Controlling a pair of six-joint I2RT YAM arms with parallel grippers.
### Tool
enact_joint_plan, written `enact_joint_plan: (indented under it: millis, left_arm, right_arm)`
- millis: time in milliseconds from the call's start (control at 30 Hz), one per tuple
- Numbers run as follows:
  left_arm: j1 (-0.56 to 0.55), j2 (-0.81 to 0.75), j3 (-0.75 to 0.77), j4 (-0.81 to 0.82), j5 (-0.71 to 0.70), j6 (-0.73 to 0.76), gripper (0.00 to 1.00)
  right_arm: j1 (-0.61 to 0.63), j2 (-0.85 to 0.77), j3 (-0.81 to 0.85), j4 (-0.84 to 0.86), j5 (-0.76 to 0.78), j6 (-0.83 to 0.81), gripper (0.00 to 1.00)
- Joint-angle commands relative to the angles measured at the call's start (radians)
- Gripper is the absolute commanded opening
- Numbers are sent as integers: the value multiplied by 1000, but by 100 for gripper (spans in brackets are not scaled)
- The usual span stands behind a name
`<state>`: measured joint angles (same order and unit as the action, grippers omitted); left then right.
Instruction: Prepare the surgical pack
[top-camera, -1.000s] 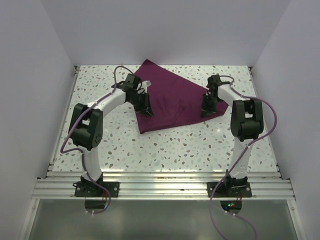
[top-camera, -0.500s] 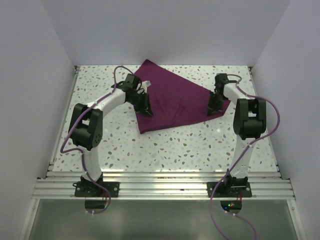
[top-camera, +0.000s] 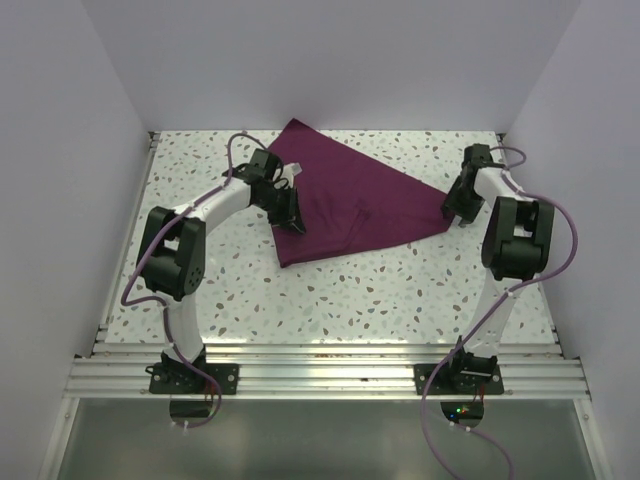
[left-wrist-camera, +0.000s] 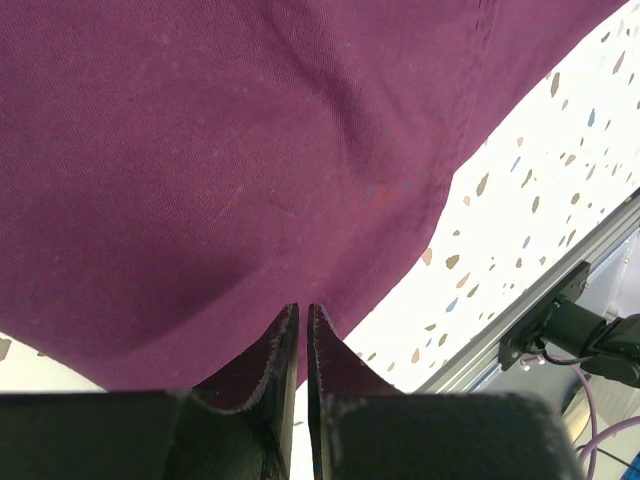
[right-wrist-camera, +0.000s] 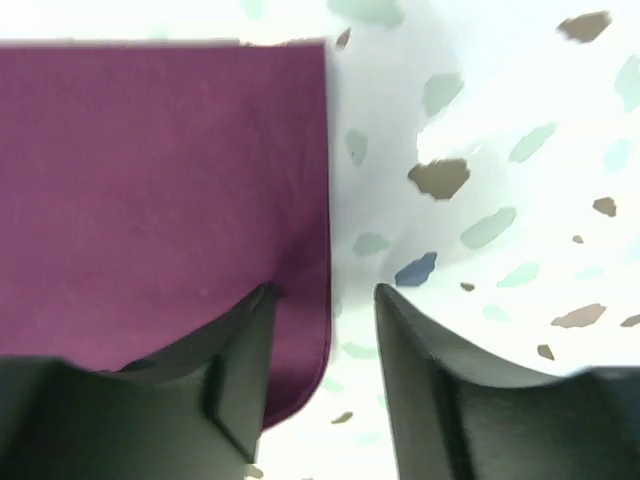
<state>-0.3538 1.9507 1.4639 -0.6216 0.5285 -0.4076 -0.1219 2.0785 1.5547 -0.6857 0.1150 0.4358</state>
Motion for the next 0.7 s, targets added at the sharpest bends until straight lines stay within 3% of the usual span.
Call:
enact_joint_plan:
  millis: [0, 67, 233, 667]
  left_arm:
    - [9, -29, -8, 11, 21, 20, 11]
    - [10, -24, -7, 8, 22, 21, 11]
    - [10, -13, -2, 0, 33, 27, 12]
    - [16, 14, -2, 13, 56, 23, 11]
  right_arm:
    - [4, -51, -4, 106, 92, 20, 52]
    - [4, -19, 10, 136, 106, 14, 60]
    - [2, 77, 103, 147, 107, 18, 63]
    - [5, 198, 212, 97, 132, -22, 50]
